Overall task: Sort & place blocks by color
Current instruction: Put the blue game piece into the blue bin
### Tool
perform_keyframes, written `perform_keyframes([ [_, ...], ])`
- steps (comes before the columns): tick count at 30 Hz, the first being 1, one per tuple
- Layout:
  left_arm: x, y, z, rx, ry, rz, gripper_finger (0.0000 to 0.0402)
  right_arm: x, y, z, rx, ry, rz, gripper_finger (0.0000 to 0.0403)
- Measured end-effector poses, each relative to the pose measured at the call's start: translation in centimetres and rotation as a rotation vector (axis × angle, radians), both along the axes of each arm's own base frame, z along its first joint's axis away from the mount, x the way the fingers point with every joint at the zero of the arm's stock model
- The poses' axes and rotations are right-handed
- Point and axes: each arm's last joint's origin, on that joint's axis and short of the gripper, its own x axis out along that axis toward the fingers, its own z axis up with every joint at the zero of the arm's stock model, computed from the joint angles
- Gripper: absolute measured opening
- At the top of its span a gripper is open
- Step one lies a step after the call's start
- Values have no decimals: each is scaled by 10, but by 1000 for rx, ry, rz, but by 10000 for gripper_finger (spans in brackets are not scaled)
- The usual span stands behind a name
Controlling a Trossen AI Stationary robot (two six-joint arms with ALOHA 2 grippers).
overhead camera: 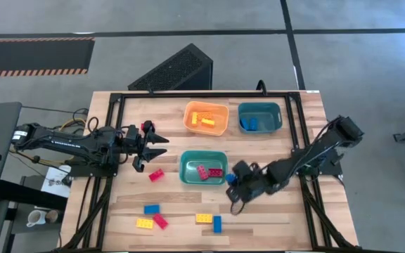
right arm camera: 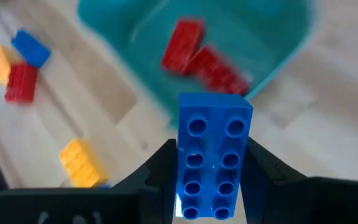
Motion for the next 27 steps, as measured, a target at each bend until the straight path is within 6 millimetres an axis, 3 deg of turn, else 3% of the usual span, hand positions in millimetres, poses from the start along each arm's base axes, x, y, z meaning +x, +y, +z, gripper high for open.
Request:
perform_keyframes([
  [7, 0, 0, -2, 53, 13, 8, 162, -33, -72, 15, -71, -50, -85, 128],
  [16, 0, 3, -1, 125, 7, 114, 162, -84, -165, 13, -173, -15, -313, 147],
  [23, -1, 3, 5, 161, -56, 141, 162, -100, -217, 13, -206, 46, -422, 159],
  [27, -2, 3, 7, 170, -66, 143, 162, -105, -235, 8, -193, 90, -457, 199],
])
